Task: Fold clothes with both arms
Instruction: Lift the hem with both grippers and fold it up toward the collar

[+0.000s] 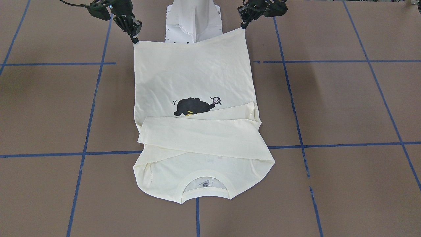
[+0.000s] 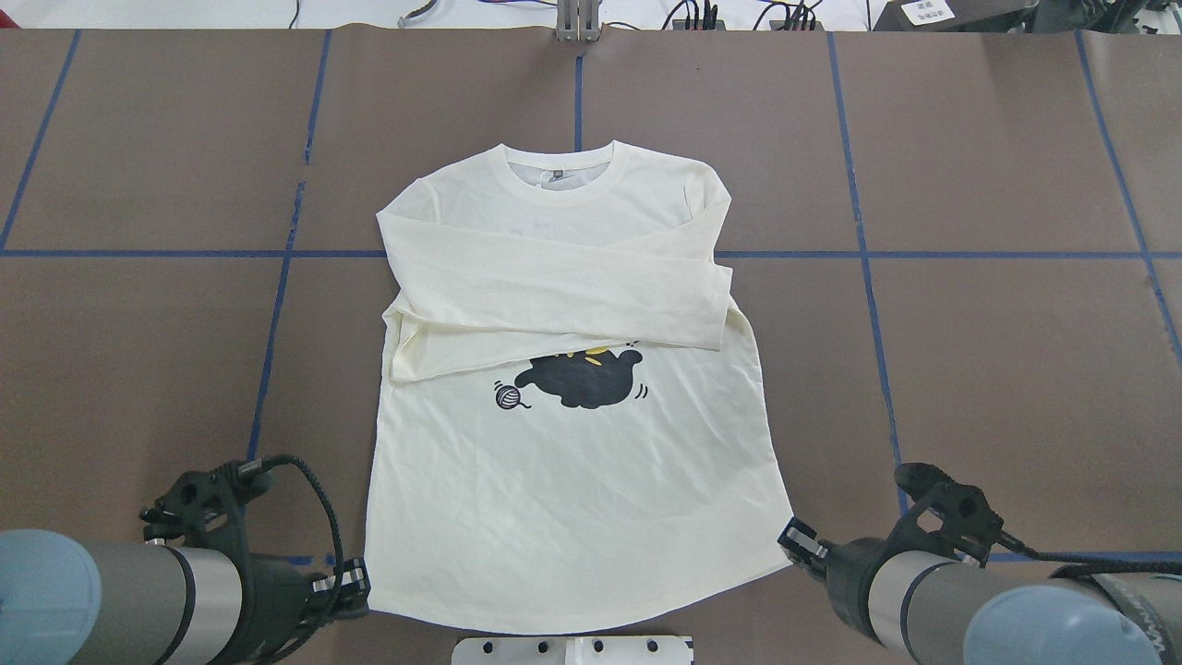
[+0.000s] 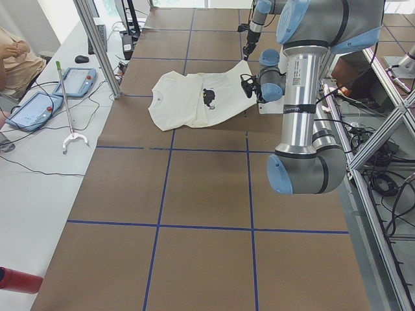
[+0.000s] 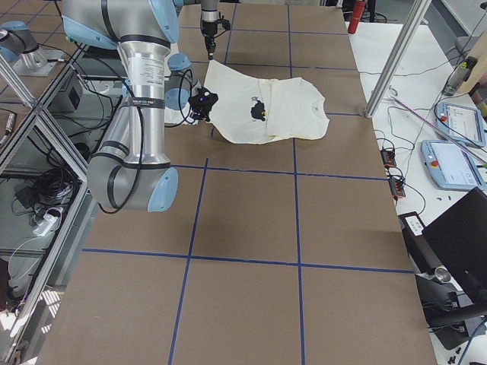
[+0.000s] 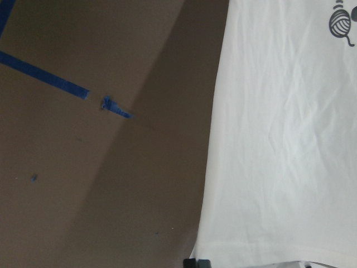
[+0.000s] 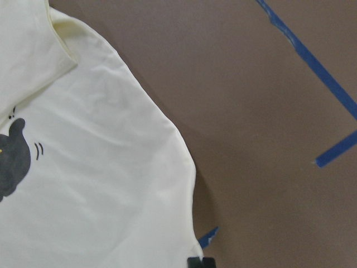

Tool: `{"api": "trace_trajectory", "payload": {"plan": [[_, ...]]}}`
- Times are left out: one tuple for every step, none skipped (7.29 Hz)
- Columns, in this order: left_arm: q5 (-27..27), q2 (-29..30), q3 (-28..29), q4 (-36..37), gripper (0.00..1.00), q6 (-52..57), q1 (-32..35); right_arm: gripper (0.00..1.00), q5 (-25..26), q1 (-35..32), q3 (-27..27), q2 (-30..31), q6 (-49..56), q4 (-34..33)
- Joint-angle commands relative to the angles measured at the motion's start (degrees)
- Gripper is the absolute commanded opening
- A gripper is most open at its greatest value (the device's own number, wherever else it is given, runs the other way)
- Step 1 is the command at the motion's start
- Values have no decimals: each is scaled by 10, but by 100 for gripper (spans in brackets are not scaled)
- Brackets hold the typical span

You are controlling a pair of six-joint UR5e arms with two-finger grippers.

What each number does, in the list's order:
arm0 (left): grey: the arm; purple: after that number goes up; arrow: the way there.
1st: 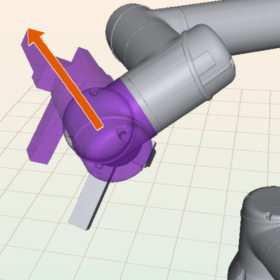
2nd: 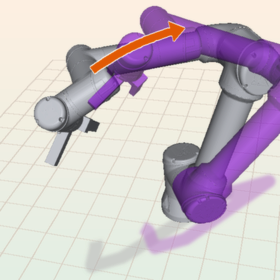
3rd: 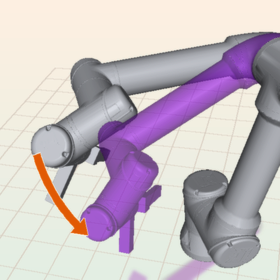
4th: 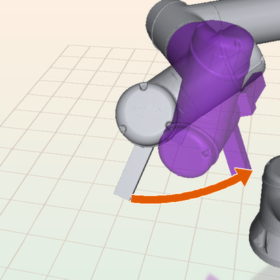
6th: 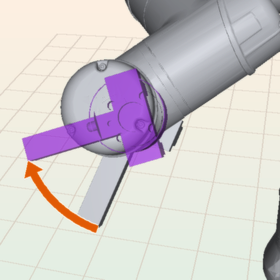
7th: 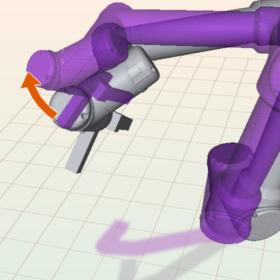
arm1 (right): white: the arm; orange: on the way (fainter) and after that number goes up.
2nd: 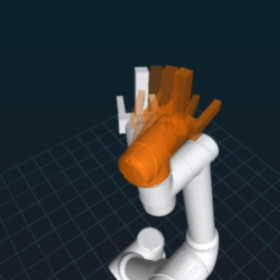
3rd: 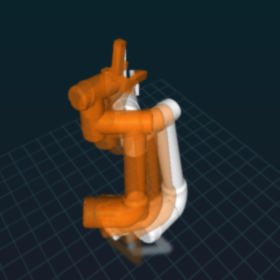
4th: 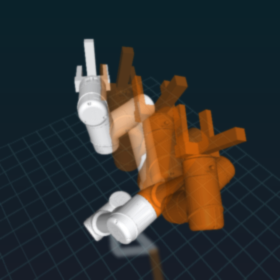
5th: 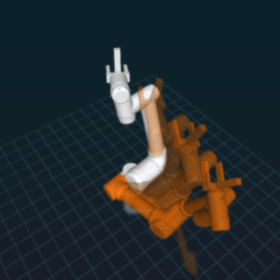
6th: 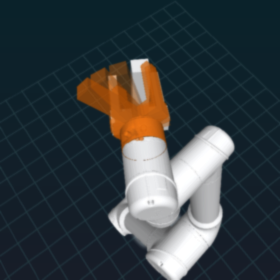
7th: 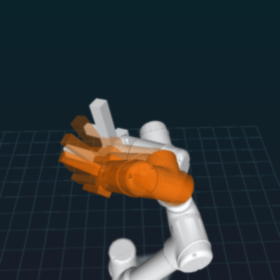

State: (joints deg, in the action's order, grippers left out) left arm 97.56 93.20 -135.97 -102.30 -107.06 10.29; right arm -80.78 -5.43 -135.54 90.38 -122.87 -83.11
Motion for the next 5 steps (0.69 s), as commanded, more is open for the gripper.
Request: {"api": "trace_trajectory", "payload": {"plan": [[3,29,39,3,0,89,100,0,-104,-151,64,-72,123,1],[18,72,90,3,0,115,151,0,-159,-222,138,-125,171,1],[38,109,143,2,0,135,199,0,-189,-277,211,-185,208,0],[38,143,191,1,0,160,239,0,-200,-319,271,-225,233,1],[38,170,244,-6,0,190,277,0,-201,-345,335,-272,255,3]]}}
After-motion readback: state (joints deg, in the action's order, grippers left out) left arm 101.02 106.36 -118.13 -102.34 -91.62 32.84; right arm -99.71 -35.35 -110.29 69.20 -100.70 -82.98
